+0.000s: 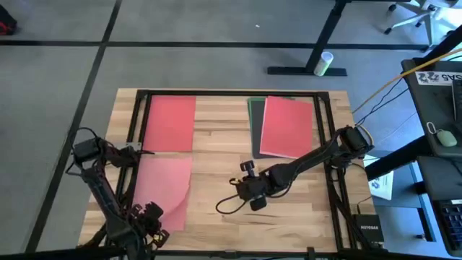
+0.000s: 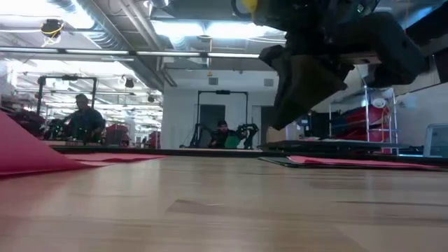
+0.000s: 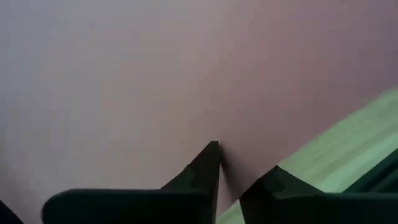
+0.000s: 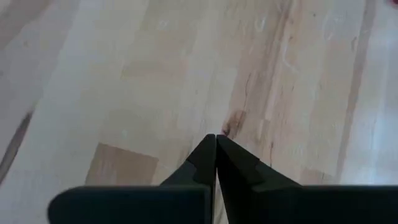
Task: Organize paper
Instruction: Stack the pink paper on top of the pink paper, then stack the red paper on top of the red papers
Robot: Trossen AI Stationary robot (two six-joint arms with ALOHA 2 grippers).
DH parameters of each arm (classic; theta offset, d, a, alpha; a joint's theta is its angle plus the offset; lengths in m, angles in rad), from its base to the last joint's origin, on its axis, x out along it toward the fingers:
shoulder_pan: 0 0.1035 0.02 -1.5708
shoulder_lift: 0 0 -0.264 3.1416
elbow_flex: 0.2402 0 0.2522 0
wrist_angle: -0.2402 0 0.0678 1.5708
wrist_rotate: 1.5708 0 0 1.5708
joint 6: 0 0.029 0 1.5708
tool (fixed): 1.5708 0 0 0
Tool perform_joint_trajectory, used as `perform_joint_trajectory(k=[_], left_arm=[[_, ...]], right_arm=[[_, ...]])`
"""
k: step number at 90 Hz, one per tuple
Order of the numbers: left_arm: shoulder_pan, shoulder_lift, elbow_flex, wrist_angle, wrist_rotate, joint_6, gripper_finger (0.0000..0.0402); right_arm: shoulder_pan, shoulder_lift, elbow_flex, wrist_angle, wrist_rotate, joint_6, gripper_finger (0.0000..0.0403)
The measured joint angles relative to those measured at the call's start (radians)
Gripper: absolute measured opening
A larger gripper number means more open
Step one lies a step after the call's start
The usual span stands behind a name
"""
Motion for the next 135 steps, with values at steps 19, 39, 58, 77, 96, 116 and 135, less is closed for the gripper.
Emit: perform_joint_trajectory(k=[19,39,58,77,96,116,135], left_arm=[[0.000,0.000,0.000,-0.013,0.001,-0.002,0.0093],[-0.001,0.000,0.000,-0.012,0.045,-0.003,0.0120],[-0.001,0.000,0.000,-0.004,0.046,-0.003,0.0139],[-0.001,0.000,0.000,0.009,0.046,-0.003,0.0157],[-0.001,0.000,0.000,0.036,0.046,-0.003,0.0178],[-0.001,0.000,0.000,0.072,0.046,0.006,0.0205],[0.000,0.000,0.000,0.091,0.045,0.041,0.0223]], right_arm=[[0.000,0.000,0.000,0.000,0.000,0.001,0.0001],[0.000,0.000,0.000,0.000,0.000,0.001,0.0001],[0.000,0.000,0.000,0.000,0.000,0.002,0.0001],[0.000,0.000,0.000,-0.001,0.000,0.001,0.0001],[0.000,0.000,0.000,-0.001,0.000,0.001,0.0001],[0.000,0.000,0.000,-0.001,0.000,0.001,0.0001],[0.000,0.000,0.000,-0.001,0.000,0.001,0.0001]])
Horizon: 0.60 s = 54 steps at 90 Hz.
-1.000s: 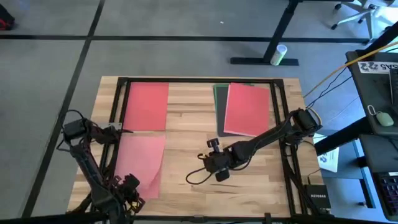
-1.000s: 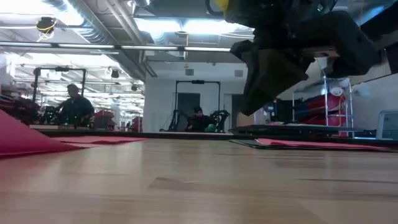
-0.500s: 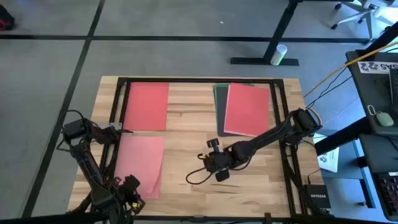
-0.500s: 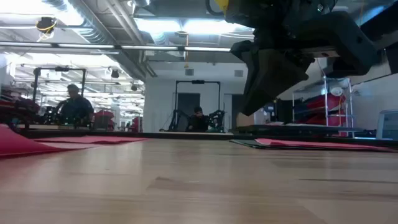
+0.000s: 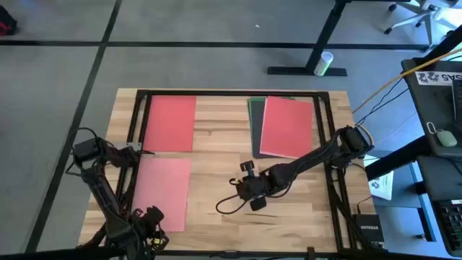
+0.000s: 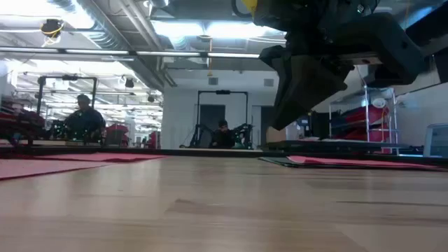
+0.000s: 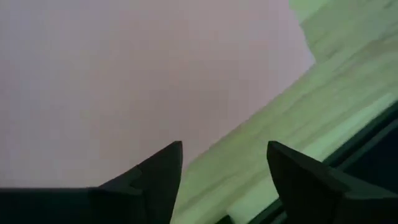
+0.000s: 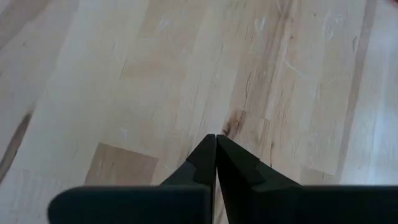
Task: Organize paper
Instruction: Stack the red paper on top of the red papers
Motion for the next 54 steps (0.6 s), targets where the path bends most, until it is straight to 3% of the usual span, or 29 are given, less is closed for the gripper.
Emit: perform_joint_trajectory(k=[34,54], left_arm=[[0.052,0.001,-0.005,-0.011,-0.023,0.133,0.0221],[0.146,0.001,-0.005,-0.022,-0.090,0.328,0.0175]], right_arm=[[0.000,0.000,0.000,-0.005,0.009,-0.003,0.0001],[0.000,0.000,0.000,-0.049,0.013,-0.003,0.0001]])
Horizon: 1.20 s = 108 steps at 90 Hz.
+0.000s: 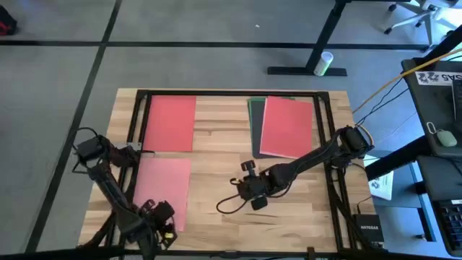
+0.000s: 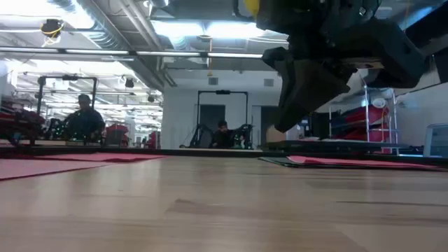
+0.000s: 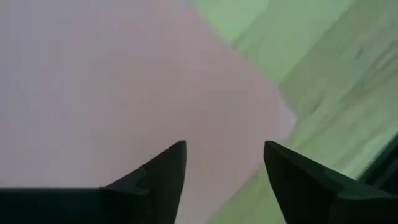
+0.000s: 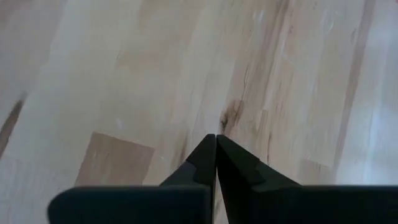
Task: Organize paper
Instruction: Stack the red paper on top of the red papers
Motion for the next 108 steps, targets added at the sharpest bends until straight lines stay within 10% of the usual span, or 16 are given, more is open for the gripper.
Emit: perform_joint_trajectory(k=[39,72,108], left_arm=[[0.212,0.000,-0.001,-0.022,-0.100,0.472,0.0010],[0.317,-0.001,-0.017,0.154,-0.160,0.795,0.0000],[0.479,-0.091,-0.298,0.826,-0.033,1.127,0.0000]], right_arm=[[0.049,-0.098,0.000,-0.213,0.225,0.098,0.0001],[0.047,-0.204,-0.077,-0.280,0.295,0.202,0.0000],[0.046,-0.534,-0.483,0.096,0.268,0.332,0.0000]])
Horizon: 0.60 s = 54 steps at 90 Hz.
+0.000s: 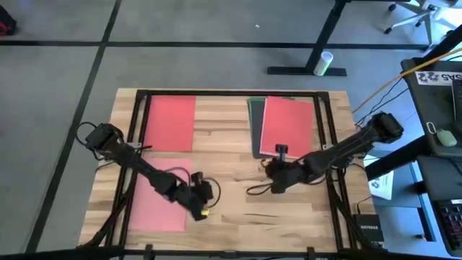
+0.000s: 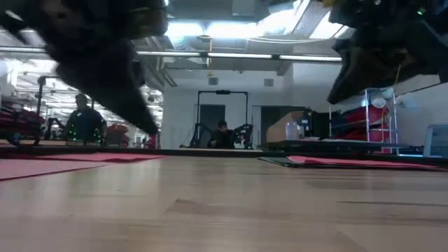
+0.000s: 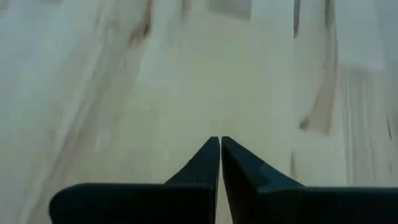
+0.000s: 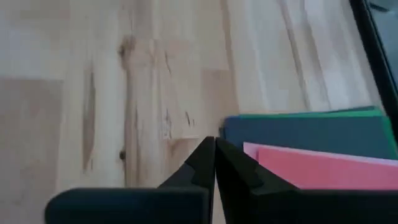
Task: Organize paper
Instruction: Stack the red paper on top of the red papers
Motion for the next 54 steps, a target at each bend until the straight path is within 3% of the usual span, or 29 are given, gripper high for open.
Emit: perform_joint_trajectory(k=[20,54], left_arm=[[0.123,-0.072,-0.130,0.390,0.000,0.219,0.0000],[0.384,-0.082,-0.353,1.024,0.369,0.308,0.0000]], right_arm=[[-0.020,-0.172,-0.172,0.108,0.027,0.123,0.0000],[-0.114,-0.184,-0.199,0.132,-0.052,0.164,0.0000]])
